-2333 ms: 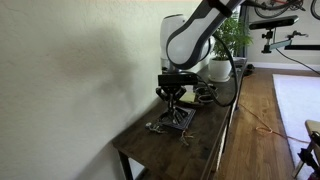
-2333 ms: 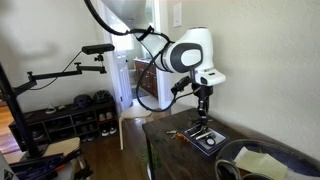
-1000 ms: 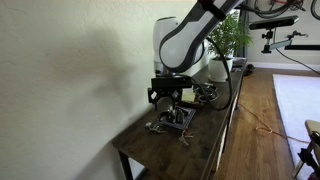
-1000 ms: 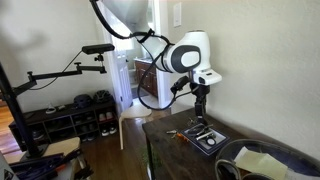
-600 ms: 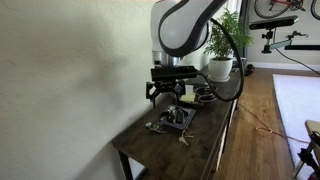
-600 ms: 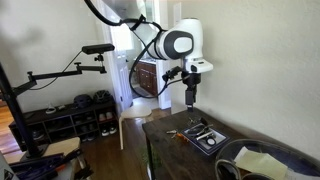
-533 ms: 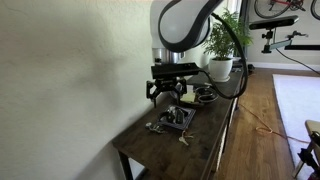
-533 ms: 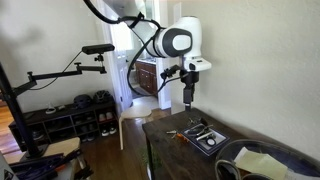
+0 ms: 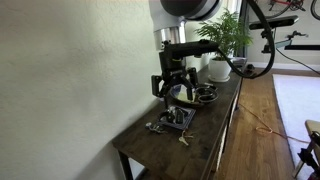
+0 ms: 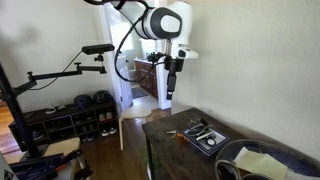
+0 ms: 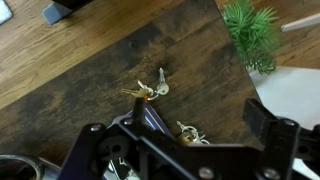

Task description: Put the car key on the tray

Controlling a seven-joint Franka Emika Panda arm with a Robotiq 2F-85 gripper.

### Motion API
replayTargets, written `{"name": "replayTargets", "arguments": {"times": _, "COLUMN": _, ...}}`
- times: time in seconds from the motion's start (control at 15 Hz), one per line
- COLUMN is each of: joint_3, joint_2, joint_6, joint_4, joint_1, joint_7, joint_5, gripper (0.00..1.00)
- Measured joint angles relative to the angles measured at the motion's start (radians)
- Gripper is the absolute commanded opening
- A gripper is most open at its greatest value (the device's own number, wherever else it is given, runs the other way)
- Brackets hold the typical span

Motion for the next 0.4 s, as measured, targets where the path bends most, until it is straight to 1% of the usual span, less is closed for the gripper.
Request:
{"name": "replayTargets", "arguments": {"times": 0.27, "joint_3": 0.005, "joint_2": -0.036, "joint_6": -0.075, "joint_4": -0.022, "joint_1": -0.001, "joint_7": -0.137, "joint_5": 0.014, "gripper": 1.0}}
{"name": "replayTargets", "arguments": {"times": 0.4, "joint_3": 0.005, "joint_2": -0.045, "joint_6": -0.09, "joint_4": -0.03, "joint_1": -0.001, "joint_7": -0.15, "joint_5": 0.011, "gripper": 1.0}}
